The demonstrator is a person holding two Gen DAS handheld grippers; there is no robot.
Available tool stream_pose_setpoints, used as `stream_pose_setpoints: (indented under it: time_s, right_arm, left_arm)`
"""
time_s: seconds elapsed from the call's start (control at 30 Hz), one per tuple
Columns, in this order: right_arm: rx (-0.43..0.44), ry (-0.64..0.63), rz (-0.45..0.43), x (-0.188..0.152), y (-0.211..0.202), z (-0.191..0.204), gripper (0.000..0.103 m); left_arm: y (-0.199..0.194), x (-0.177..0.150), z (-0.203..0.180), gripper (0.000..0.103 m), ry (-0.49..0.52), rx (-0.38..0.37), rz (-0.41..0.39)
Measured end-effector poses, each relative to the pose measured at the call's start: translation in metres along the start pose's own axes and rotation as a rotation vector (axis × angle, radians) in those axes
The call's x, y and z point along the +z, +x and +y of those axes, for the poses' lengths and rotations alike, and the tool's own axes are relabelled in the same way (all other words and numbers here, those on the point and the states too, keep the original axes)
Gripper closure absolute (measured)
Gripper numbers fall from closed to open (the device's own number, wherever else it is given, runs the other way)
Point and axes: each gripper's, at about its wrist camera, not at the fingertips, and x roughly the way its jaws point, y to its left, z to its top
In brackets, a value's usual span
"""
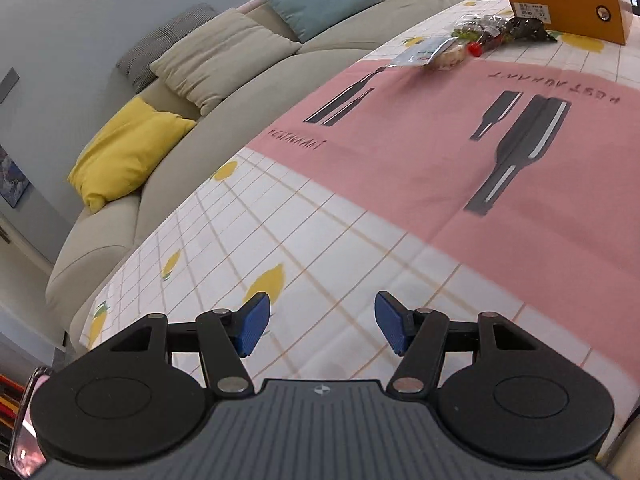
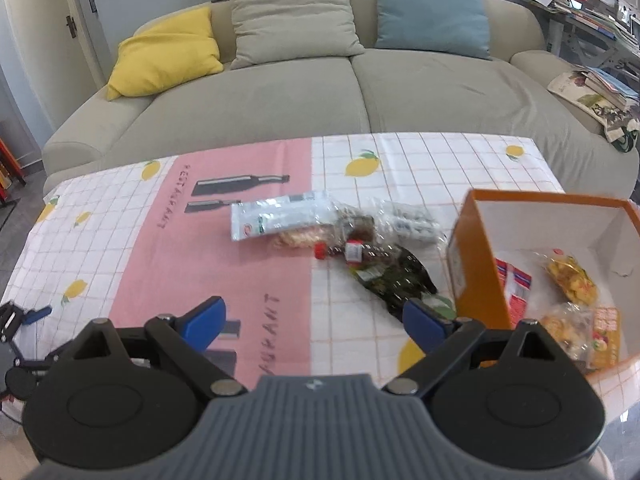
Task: Organize snacks
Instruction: 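Withdraw both tools from the box and lift them away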
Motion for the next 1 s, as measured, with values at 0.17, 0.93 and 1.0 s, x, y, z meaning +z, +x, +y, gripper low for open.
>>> stream_pose_setpoints:
  time_s: [0.17, 0.93, 1.0]
  right_arm:
    - [-0.023, 0.013, 0.020, 0.003, 0.021, 0.008, 0.010]
    - [-0.063, -0.130, 0.019, 0.025, 0.123, -0.019, 0.026]
    - [-0.061, -0.130, 0.026, 0.028, 0.130, -0.023, 0.026]
  left_arm:
    - [-0.010, -0.004, -0.001, 0.031, 0.110, 0.048, -0.038]
    - [0.054, 0.173, -0.005, 0.013, 0.142, -0.255, -0.151]
    - [0.069, 0.189, -0.010, 0.012, 0.154, -0.309, -0.135]
